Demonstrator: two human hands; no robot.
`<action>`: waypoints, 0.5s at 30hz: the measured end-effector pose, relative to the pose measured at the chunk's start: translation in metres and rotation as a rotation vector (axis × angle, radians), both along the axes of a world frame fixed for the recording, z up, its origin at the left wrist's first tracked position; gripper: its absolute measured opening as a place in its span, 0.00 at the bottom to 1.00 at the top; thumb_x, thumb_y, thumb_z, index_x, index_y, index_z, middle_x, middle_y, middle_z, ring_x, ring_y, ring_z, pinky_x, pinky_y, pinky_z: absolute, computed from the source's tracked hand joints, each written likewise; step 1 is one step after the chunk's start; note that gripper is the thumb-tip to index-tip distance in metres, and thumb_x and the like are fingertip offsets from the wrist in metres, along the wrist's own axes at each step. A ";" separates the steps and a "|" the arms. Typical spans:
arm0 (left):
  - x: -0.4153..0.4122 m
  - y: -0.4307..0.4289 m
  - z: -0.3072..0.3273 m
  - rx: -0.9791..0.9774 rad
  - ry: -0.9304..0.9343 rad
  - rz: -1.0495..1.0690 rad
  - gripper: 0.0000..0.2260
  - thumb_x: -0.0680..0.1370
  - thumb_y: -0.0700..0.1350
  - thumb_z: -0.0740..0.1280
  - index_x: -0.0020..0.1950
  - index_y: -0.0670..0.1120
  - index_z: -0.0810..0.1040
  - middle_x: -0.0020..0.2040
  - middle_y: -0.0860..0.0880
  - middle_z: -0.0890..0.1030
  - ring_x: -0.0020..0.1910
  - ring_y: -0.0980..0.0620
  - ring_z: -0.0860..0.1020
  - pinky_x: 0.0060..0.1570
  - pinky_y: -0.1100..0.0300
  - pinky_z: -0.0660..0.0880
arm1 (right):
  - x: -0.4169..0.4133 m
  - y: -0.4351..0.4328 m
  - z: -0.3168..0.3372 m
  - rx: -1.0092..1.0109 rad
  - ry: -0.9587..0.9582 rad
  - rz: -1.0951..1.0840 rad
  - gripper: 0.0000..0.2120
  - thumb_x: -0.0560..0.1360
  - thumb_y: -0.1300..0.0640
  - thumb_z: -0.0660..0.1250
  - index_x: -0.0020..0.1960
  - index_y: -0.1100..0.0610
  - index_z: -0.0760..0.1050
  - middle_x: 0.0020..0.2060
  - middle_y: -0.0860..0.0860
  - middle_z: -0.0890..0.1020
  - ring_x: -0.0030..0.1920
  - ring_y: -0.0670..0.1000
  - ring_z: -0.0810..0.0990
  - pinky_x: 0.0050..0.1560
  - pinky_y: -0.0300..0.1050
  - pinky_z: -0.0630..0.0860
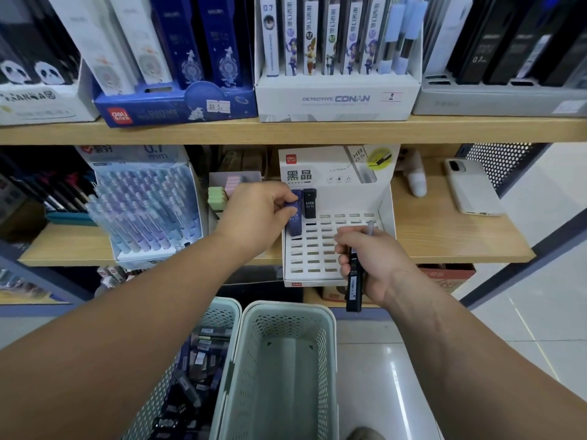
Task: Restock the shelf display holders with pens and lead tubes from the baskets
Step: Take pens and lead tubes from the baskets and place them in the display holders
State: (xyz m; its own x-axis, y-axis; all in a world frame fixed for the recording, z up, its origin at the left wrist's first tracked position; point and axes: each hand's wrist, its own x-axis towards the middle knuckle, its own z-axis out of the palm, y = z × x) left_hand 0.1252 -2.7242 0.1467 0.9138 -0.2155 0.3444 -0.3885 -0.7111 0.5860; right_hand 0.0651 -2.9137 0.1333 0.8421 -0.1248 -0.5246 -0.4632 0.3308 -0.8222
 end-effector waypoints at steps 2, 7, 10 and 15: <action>0.000 0.001 0.000 0.016 0.006 0.005 0.06 0.75 0.40 0.75 0.51 0.48 0.85 0.37 0.64 0.76 0.36 0.68 0.76 0.40 0.77 0.69 | 0.000 0.000 0.000 0.016 -0.004 -0.012 0.05 0.77 0.68 0.66 0.45 0.60 0.77 0.29 0.53 0.76 0.26 0.49 0.71 0.24 0.39 0.69; -0.002 0.001 0.000 0.057 -0.011 -0.039 0.07 0.75 0.39 0.74 0.53 0.45 0.86 0.43 0.53 0.84 0.41 0.58 0.80 0.48 0.62 0.78 | 0.002 0.000 -0.001 0.062 -0.017 -0.057 0.04 0.77 0.67 0.68 0.46 0.59 0.77 0.28 0.52 0.74 0.25 0.49 0.70 0.24 0.39 0.70; -0.005 0.000 -0.003 0.179 -0.074 -0.071 0.08 0.75 0.40 0.74 0.53 0.43 0.86 0.49 0.46 0.85 0.47 0.48 0.82 0.52 0.52 0.79 | 0.002 0.000 0.001 0.122 -0.020 -0.090 0.03 0.77 0.65 0.69 0.45 0.59 0.77 0.29 0.52 0.74 0.25 0.48 0.71 0.23 0.39 0.70; -0.015 -0.003 -0.001 0.359 -0.257 -0.048 0.07 0.77 0.42 0.72 0.53 0.43 0.87 0.47 0.42 0.82 0.45 0.39 0.81 0.41 0.48 0.79 | 0.004 0.001 0.006 0.330 -0.031 -0.200 0.05 0.78 0.62 0.71 0.49 0.58 0.74 0.28 0.52 0.73 0.25 0.48 0.71 0.24 0.39 0.71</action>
